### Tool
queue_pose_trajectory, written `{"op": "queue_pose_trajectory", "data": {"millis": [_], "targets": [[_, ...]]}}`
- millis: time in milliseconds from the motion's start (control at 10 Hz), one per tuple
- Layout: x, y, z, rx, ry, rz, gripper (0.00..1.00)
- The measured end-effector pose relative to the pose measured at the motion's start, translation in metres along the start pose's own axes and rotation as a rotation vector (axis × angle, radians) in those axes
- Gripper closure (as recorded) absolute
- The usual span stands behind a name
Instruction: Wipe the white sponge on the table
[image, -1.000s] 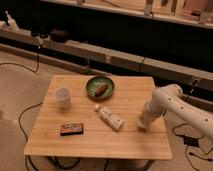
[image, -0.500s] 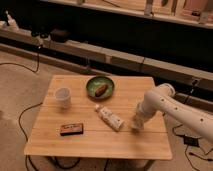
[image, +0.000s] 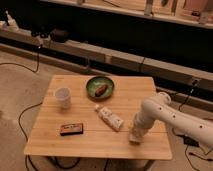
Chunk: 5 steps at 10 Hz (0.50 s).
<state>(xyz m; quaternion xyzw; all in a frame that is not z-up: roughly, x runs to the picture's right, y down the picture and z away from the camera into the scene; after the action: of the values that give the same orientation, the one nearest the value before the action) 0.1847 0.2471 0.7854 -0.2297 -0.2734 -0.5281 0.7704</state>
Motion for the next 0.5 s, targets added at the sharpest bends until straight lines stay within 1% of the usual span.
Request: {"op": "queue_pose_trajectory", "data": {"millis": [200, 400, 500], "targets": [[-0.008, 0.015, 0.003, -0.02, -0.012, 0.022, 0.7], [-0.021, 0.039, 0.012, -0.057, -0.034, 0.055, 0.7], [-0.024, 0.048, 0.015, -0.065, -0.042, 0.074, 0.7]]}}
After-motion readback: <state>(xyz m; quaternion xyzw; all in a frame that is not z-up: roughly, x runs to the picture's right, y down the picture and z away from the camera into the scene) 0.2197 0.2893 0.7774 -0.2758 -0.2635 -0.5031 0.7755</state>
